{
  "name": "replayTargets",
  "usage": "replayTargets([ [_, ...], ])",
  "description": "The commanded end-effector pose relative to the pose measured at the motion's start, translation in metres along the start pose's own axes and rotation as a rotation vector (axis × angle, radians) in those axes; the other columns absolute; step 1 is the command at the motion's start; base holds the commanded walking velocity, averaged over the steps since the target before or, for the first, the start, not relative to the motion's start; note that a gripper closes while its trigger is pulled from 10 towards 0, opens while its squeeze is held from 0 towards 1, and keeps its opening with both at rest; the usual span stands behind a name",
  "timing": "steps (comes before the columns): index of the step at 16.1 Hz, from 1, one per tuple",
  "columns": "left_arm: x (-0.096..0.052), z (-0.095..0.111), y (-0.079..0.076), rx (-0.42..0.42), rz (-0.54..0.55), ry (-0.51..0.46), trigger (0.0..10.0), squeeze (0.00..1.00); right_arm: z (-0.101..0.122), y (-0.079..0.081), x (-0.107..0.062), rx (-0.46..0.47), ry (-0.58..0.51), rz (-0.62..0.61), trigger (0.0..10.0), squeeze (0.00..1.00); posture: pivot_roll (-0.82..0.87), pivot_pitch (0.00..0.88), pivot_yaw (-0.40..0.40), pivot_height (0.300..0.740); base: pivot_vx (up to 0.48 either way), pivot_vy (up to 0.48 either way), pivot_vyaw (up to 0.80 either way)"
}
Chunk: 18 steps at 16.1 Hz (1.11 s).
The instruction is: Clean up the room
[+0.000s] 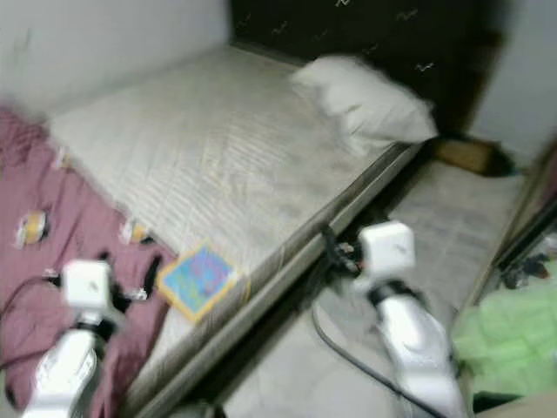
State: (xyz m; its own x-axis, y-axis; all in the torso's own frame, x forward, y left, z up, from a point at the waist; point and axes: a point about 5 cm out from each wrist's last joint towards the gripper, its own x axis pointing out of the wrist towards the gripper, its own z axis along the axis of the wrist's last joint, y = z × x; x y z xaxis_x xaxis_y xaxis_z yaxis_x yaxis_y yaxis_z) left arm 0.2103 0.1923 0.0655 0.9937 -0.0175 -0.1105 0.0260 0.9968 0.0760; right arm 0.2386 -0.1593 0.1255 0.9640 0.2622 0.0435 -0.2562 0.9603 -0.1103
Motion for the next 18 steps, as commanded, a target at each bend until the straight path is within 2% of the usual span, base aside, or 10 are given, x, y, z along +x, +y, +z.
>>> replayTargets([
  [1, 0.0042, 0.0064, -0.0021, 0.01, -0.018, -0.027, 10.0, 0.0, -0.0003, -0.0067, -0.0035, -0.021, 0.002, -0.021, 10.0, 0.0, -0.11, 0.0, 0.023, 0.74, 0.0, 0.0, 0.8],
  [14, 0.0059, 0.0078, -0.0037, 0.011, -0.029, -0.04, 10.0, 0.0, -0.0013, -0.0053, -0.0048, -0.018, -0.001, -0.016, 10.0, 0.0, -0.12, 0.0, 0.026, 0.74, 0.0, 0.0, 0.8],
  [18, 0.0056, 0.0101, -0.0053, 0.001, -0.051, -0.06, 10.0, 0.0, -0.0012, -0.0099, -0.0046, -0.002, -0.006, -0.052, 10.0, 0.0, -0.12, 0.0, 0.028, 0.74, 0.0, 0.0, 0.15],
])
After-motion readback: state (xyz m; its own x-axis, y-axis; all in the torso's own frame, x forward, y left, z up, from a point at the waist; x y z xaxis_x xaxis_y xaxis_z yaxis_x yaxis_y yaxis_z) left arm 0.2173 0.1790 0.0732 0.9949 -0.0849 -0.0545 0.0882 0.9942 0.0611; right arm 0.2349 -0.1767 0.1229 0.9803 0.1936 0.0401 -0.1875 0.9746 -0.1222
